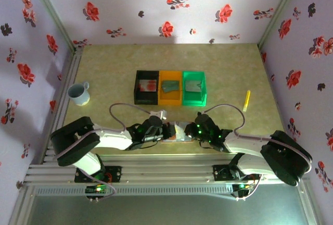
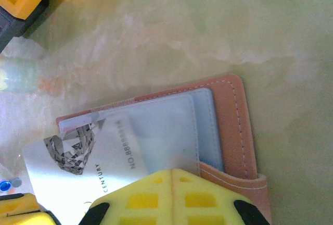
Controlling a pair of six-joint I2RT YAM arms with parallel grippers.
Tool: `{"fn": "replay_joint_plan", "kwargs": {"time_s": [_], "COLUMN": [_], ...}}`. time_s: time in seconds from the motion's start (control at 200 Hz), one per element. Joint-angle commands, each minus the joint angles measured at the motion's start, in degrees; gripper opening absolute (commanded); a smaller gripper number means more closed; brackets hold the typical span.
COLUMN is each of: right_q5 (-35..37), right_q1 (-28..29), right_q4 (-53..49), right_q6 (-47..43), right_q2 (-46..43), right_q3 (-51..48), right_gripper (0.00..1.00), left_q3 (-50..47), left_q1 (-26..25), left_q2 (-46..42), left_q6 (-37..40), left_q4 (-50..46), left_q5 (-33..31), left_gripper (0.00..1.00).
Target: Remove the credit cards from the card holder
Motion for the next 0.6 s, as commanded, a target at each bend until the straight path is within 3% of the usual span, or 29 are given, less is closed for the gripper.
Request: {"fn": "replay_joint_plan", "kwargs": {"time_s": [0.0,0.595], "right_q5": [0.6,0.8], "right_q1": [-0.3,-0.3], "right_q4": [-4.2,-6.3], "right_q6": [-1.2,-1.5], "right_q2": [0.1,-1.4], "right_q3": [-1.4,-1.0], "right_gripper": [0.00,0.00], "left_q3": [-0.8,-2.6], "left_q1": [-0.5,-0.5], "left_q2": [-2.2,-6.8], "left_q6": [2.0,2.6], "left_q4": [0.9,-3.2], "left_q5": [-1.3,-2.5], "left_gripper": [0.00,0.00]}}
